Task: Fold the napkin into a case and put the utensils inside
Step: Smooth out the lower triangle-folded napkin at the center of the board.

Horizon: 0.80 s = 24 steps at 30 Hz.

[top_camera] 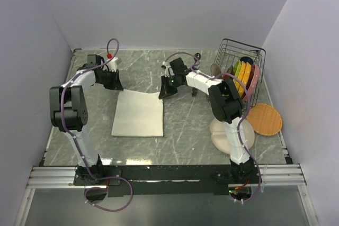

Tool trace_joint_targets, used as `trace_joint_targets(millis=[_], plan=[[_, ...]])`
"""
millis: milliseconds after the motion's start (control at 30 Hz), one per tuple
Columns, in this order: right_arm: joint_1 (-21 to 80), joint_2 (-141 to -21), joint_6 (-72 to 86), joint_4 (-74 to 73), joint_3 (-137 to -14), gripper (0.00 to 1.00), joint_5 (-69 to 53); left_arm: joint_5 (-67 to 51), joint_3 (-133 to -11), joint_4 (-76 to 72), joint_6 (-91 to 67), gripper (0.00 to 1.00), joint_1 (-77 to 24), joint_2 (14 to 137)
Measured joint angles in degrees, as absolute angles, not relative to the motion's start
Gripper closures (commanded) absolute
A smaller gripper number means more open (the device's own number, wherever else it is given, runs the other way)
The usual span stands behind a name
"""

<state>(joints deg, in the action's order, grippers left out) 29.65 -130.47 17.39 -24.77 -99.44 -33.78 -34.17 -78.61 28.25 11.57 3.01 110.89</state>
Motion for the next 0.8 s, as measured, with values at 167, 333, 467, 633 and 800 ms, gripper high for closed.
trace_joint_targets(millis=[167, 333, 467, 633, 800], plan=[[30.3, -130.5, 17.0, -24.1, -99.4, 1.0, -33.8, -33.8, -78.3, 28.8, 12.3, 0.99, 3.6, 108.7], [30.6, -130.5, 16.6, -24.3, -100.2, 1.0, -33.3, -32.9, -78.1, 28.8, 12.3, 0.96, 4.6, 109.5], [30.6, -130.6, 16.0, -24.7, -101.4, 1.0, -32.1, -32.6, -78.1, 28.3, 12.1, 0.75, 5.0, 112.2], [30.6, -130.6, 15.5, -25.4, -101.4, 0.73, -30.5, -32.1, -78.1, 27.9, 11.1, 0.56, 5.0, 115.0], [30.6, -130.8, 15.5, -27.6, -103.2, 0.4, -29.9, -32.1, -78.1, 27.2, 10.2, 0.46, 5.3, 114.9]])
